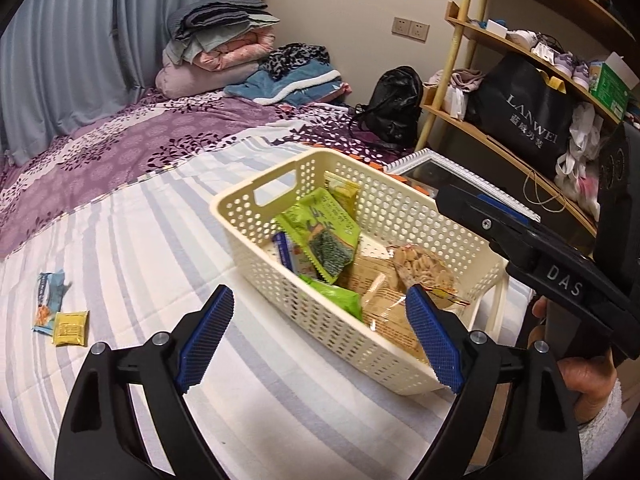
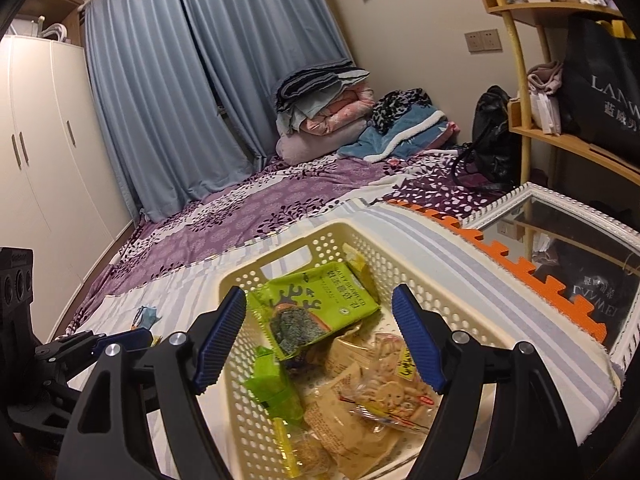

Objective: Organize snacks
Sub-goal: 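Move both grippers back toward the yellow pack and blue waffle pack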

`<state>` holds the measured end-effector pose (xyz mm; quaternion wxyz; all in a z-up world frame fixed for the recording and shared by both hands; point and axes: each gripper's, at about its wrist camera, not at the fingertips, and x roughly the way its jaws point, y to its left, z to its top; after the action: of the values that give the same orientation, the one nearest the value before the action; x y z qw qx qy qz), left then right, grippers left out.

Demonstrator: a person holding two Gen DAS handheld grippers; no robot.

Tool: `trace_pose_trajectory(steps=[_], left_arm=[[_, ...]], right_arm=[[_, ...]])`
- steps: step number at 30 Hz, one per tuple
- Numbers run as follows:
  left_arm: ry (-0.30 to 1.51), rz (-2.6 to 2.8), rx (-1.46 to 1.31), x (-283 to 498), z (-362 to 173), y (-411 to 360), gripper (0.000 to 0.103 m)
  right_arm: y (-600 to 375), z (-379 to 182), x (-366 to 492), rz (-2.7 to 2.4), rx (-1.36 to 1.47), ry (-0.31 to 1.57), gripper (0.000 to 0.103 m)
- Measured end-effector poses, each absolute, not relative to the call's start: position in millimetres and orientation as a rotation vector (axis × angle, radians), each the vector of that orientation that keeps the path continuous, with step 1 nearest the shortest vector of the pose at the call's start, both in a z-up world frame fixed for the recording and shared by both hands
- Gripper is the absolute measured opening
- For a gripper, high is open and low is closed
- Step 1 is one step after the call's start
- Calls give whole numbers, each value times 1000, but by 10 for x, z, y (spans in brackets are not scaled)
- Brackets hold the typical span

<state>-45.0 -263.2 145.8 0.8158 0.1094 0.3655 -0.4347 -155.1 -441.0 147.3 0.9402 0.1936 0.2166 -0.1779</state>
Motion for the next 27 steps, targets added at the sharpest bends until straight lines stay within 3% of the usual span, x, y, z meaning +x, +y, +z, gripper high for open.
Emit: trace_pose_trajectory(steps=[2, 13, 20, 27], left_arm=[[770, -905, 237, -419, 1463, -2565, 89], [726, -776, 254, -285, 1476, -2256, 96], [747, -717, 219, -131, 1446, -2042, 99], [761, -675, 190, 0, 1405, -1811, 99]], right_arm=[[-4359, 1495, -1521, -356, 386, 441, 81], [-4163, 1552, -1350, -326, 339, 463, 84], [-4010, 1596, -1241, -304, 299, 477, 98], [-3844, 1588, -1107, -280, 285, 501, 98]])
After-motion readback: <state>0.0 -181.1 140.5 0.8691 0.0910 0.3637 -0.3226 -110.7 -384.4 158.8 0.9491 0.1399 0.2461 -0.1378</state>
